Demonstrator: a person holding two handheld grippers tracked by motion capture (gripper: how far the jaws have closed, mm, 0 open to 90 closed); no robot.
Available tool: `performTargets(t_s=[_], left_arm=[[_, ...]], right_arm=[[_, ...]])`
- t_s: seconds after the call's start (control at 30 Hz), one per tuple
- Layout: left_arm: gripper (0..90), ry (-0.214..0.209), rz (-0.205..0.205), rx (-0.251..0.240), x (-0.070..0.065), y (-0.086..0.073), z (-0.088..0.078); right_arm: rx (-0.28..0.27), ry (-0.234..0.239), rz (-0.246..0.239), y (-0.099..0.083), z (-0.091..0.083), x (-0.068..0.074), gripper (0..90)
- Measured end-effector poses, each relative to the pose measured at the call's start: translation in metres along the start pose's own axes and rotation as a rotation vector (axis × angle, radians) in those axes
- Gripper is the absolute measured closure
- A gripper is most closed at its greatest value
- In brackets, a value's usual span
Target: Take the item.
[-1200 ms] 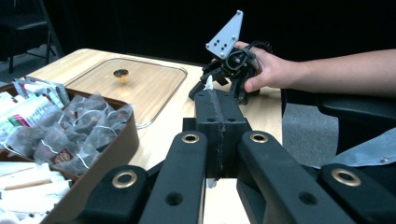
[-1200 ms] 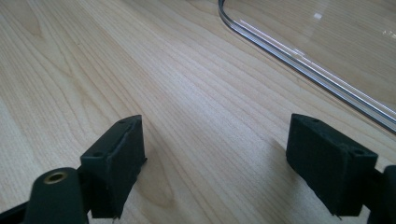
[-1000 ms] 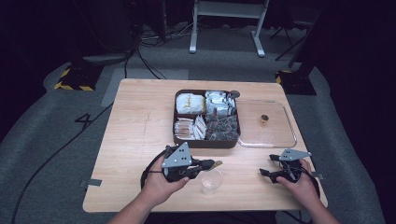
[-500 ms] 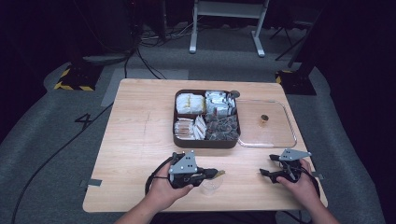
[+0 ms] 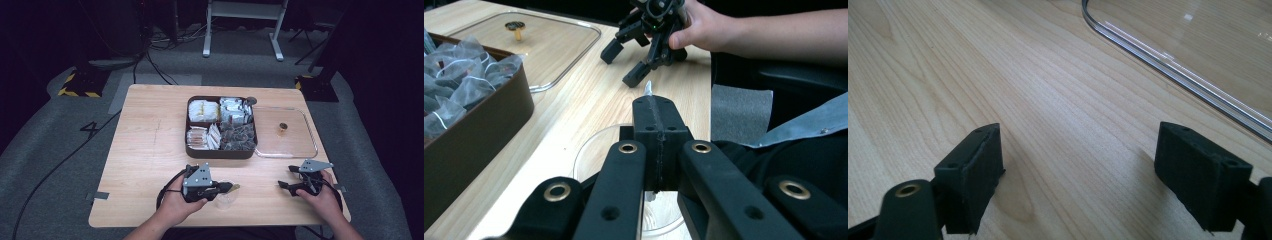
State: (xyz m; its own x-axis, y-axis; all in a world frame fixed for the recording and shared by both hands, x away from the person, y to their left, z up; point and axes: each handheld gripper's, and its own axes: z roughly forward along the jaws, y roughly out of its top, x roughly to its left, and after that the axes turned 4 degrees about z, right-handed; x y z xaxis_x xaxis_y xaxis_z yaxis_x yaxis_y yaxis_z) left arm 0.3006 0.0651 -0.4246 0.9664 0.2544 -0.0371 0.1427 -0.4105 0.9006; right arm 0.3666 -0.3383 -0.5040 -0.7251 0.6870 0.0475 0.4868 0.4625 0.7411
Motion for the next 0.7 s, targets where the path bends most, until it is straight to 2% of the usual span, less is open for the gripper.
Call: performTargets(t_s=[0.17, 0.2, 0.27, 0.33, 0.7], left_arm=[[89.5, -0.013, -0.017, -0.001, 0.0009, -0.0013, 0.0024], [80.2, -0.006, -0.015, -0.002, 0.0014, -0.0018, 0.003], [77.7, -0.009, -0.019, 0.001, 0.0013, -0.0018, 0.0029], [66.9, -0.017, -0.033, -0.007, 0.0005, -0.0014, 0.003], [54.9, 0.019, -0.027, -0.01, 0.0022, 0.0012, -0.0029]], right_arm=[[0.0, 0.0, 0.0, 0.0, 0.0, 0.0, 19.7], [0.001, 0.001, 0.001, 0.0, 0.0, 0.0001, 19.6], [0.0, 0.0, 0.0, 0.0, 0.0, 0.0, 19.7], [0.001, 0.001, 0.001, 0.0, 0.0, 0.0001, 19.6], [0.0, 0.0, 0.0, 0.0, 0.0, 0.0001, 19.6]])
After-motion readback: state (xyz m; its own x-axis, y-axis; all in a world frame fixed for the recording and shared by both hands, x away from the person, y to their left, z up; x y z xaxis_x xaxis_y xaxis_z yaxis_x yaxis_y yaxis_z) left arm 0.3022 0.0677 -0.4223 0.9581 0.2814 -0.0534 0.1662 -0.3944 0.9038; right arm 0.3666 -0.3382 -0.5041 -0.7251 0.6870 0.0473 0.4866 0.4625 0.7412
